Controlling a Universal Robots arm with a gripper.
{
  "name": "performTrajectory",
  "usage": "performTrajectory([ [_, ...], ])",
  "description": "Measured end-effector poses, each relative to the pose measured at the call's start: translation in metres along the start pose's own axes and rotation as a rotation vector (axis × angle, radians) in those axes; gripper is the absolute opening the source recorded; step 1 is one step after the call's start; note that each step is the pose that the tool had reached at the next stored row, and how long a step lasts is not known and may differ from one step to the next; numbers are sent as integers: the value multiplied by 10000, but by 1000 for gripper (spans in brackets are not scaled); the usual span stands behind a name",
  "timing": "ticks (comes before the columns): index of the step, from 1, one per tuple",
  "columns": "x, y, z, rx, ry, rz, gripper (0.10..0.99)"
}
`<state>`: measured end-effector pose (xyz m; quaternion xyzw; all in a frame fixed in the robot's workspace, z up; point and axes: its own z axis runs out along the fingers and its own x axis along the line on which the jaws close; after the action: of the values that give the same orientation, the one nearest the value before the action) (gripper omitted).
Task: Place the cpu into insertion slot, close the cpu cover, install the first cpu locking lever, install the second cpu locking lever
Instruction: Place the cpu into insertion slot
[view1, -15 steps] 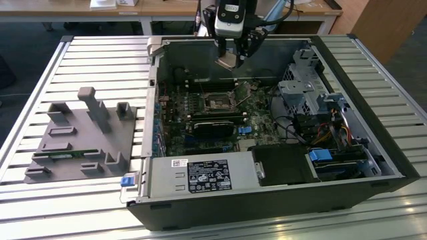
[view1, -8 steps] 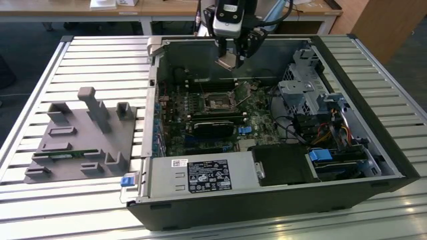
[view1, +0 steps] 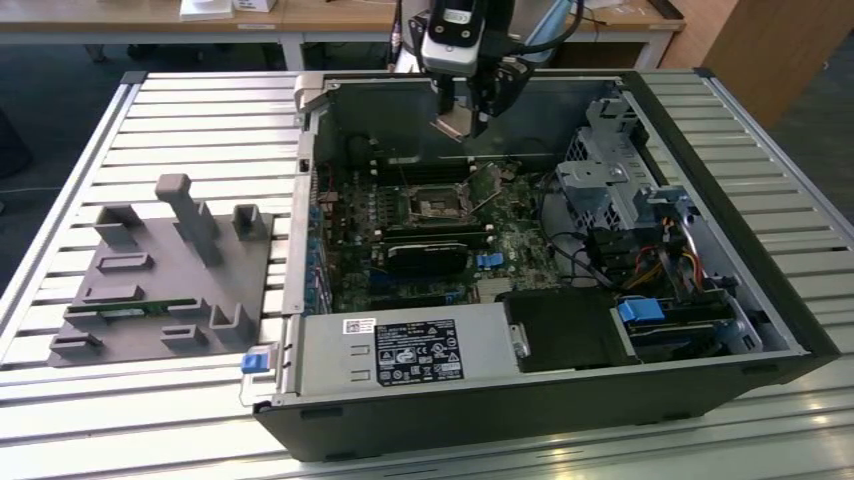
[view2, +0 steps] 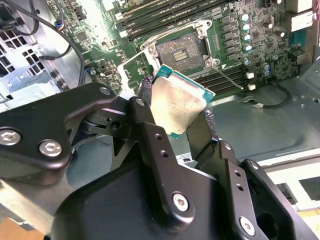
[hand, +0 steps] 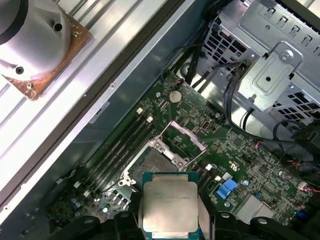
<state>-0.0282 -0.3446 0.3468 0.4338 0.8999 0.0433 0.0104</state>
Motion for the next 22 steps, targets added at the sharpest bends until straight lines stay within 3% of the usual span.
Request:
performTrajectory([
  [22, 1, -4, 14, -21, -89, 1020, 529],
])
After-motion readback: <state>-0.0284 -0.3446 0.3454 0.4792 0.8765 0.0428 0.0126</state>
